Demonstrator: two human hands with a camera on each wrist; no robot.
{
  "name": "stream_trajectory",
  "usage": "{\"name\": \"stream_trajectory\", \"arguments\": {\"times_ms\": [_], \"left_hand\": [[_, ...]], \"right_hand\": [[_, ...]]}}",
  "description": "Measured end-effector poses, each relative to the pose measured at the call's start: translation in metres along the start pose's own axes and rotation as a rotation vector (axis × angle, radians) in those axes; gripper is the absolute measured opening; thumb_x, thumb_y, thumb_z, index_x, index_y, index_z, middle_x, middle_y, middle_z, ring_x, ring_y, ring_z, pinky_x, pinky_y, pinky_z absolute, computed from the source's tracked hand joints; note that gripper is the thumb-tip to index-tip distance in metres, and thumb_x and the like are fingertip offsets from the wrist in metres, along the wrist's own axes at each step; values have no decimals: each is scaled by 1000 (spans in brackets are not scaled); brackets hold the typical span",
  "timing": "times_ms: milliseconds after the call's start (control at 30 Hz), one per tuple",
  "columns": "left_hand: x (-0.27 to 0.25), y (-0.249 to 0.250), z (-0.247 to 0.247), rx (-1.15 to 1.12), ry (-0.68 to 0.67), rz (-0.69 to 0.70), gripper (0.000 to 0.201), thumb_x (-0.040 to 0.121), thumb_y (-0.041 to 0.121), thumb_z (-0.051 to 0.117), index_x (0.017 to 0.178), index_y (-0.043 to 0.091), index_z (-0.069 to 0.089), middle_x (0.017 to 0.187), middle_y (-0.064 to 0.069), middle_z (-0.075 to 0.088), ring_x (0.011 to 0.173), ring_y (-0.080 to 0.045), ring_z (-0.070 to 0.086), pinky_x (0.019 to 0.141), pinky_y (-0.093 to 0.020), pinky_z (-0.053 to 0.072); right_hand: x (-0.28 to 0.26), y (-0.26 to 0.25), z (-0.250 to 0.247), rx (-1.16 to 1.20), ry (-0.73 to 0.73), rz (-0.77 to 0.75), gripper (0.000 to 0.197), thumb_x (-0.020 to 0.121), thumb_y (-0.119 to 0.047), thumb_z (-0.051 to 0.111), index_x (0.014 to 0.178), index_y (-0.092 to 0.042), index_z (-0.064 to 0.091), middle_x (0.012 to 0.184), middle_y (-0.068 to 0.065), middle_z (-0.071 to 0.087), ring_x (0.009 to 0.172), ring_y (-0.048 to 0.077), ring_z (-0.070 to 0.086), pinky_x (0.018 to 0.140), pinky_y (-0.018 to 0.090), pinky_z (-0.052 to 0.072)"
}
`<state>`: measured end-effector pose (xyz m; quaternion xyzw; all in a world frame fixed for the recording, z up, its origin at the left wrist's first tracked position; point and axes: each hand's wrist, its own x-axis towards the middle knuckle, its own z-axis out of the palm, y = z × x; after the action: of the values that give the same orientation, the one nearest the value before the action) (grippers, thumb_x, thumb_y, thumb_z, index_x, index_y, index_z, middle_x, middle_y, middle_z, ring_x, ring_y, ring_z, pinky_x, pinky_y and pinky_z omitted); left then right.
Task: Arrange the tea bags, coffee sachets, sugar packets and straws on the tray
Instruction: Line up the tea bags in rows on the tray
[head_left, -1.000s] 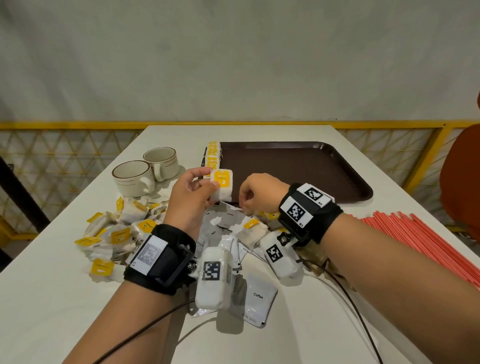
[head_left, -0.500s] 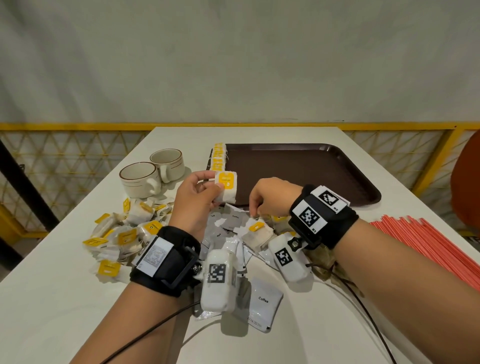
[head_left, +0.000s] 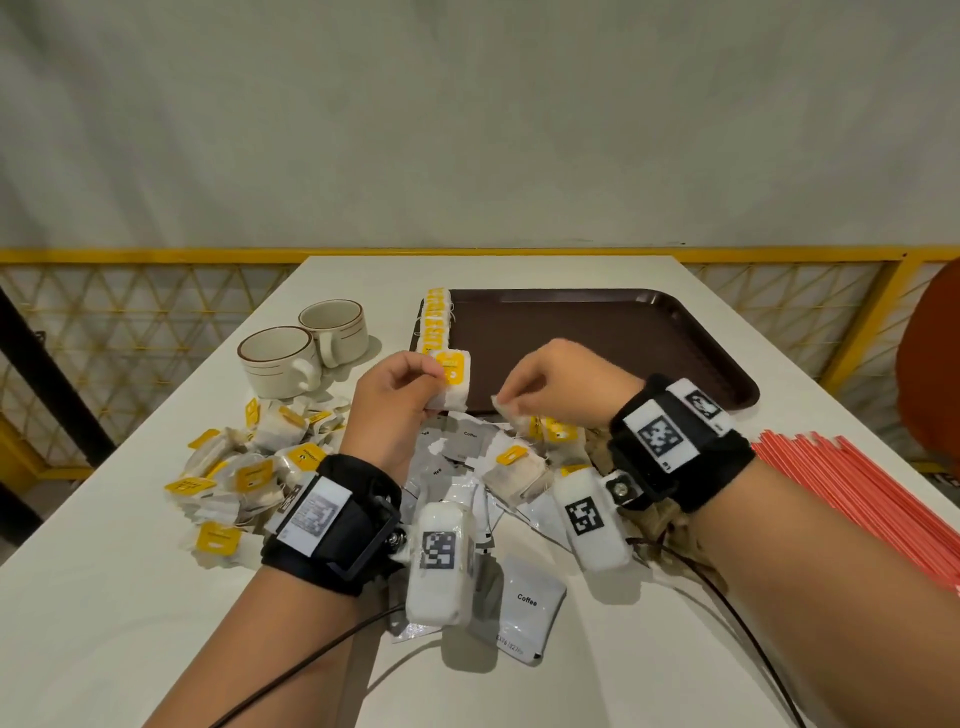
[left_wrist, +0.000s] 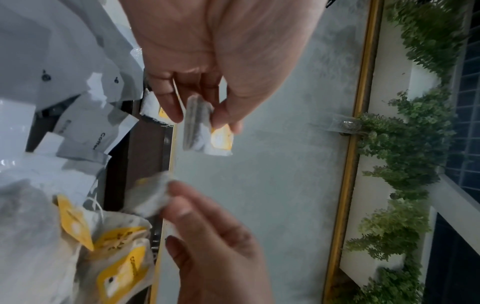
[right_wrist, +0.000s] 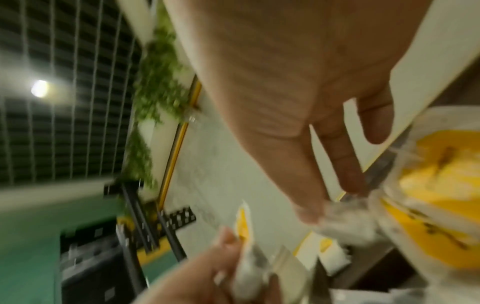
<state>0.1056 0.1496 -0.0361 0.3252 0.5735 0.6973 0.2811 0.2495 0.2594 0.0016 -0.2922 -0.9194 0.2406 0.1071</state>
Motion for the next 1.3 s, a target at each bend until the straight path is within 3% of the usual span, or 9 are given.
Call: {"name": "stream_trajectory", "arguments": {"times_ms": [100,200,300,500,600,733,867,1000,1300], "left_hand": [[-1,-1,1,35,-34,-22,27,89,-5,51,82,12,71,82,-4,66,68,-14,56,59,-27,52],[-4,-3,4,78,-103,-51,28,91,1,52,84,15,75,95,-7,70,80,-16,63,65,-29,54],[-9,0,10,68,-180,-92,22,93,19,58,83,15,76,91,-7,73,87,-20,67,74,-34,56],[-14,2,14,96,-235,-16,12,89,14,62,91,9,73,93,-12,73,77,-16,68,61,-24,55],[-10,-2,10,165,-213,49,11,86,12,66,93,11,74,96,-10,73,89,-23,67,81,-34,55],[-11,0,8,133,-226,92,13,84,4,66,92,12,73,97,-11,73,89,-19,66,85,-30,54],[-12,1,9,124,-244,122,17,82,-2,65,91,11,73,95,-8,73,89,-19,68,80,-24,54],[-10,-2,9,175,-228,196,23,81,-4,66,86,16,75,100,-12,70,96,-31,64,88,-37,53],[-13,1,12,273,-218,266,30,82,-9,64,92,18,72,101,-2,64,87,0,64,78,-13,50]], "right_hand": [[-14,2,-1,620,319,19,5,81,-12,73,86,-11,75,86,-1,73,77,4,66,75,19,55],[-22,1,11,1288,314,94,7,82,3,66,83,-3,62,83,11,66,73,16,68,67,27,59],[-23,0,25,1542,308,124,13,84,7,60,84,-5,57,81,13,64,71,18,69,63,29,60],[-27,2,36,1427,338,70,17,84,4,64,94,-10,59,80,4,65,67,11,65,64,23,55],[-31,-1,34,1380,274,128,3,92,-11,60,95,-11,61,80,4,66,66,12,64,61,25,53],[-31,-2,34,1433,162,238,25,96,-32,53,101,-9,60,78,9,63,62,17,64,60,28,56],[-32,-1,33,1444,147,232,11,95,-16,55,95,-7,62,81,10,66,68,18,64,63,27,58],[-33,1,32,1446,150,208,10,93,-11,57,93,-4,64,76,7,68,75,21,64,62,27,58],[-32,5,36,1359,153,168,19,87,2,62,106,2,61,83,10,67,73,17,69,72,33,60]]}}
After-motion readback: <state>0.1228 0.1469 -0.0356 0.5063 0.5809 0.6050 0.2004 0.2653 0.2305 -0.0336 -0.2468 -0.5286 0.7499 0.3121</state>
